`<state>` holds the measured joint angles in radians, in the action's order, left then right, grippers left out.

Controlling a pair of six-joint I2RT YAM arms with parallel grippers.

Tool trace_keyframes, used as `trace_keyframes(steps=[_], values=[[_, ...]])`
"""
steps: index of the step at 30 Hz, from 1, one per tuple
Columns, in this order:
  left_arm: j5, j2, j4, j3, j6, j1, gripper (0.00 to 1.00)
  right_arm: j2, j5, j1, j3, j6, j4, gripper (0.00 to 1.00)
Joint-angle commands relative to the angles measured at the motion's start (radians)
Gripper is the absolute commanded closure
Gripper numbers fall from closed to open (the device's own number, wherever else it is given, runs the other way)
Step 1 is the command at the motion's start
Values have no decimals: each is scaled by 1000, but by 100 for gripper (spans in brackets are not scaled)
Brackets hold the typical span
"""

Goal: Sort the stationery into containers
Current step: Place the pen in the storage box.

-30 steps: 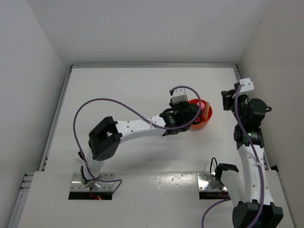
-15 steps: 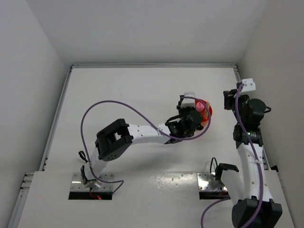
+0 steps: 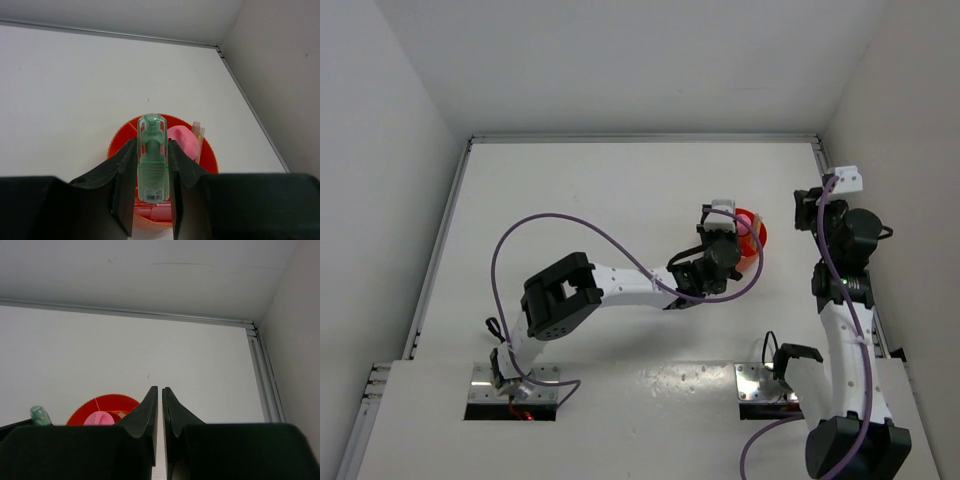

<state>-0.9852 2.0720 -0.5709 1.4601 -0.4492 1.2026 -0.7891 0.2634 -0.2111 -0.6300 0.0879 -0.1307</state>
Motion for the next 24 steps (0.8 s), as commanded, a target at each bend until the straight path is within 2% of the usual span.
trace_keyframes(steps=[1, 24], values=[[28, -3, -101, -6, 12, 9, 100, 1, -7, -17, 9, 19, -49, 93], [77, 94, -92, 3, -109, -9, 100, 19, 20, -54, 18, 38, -58, 93]])
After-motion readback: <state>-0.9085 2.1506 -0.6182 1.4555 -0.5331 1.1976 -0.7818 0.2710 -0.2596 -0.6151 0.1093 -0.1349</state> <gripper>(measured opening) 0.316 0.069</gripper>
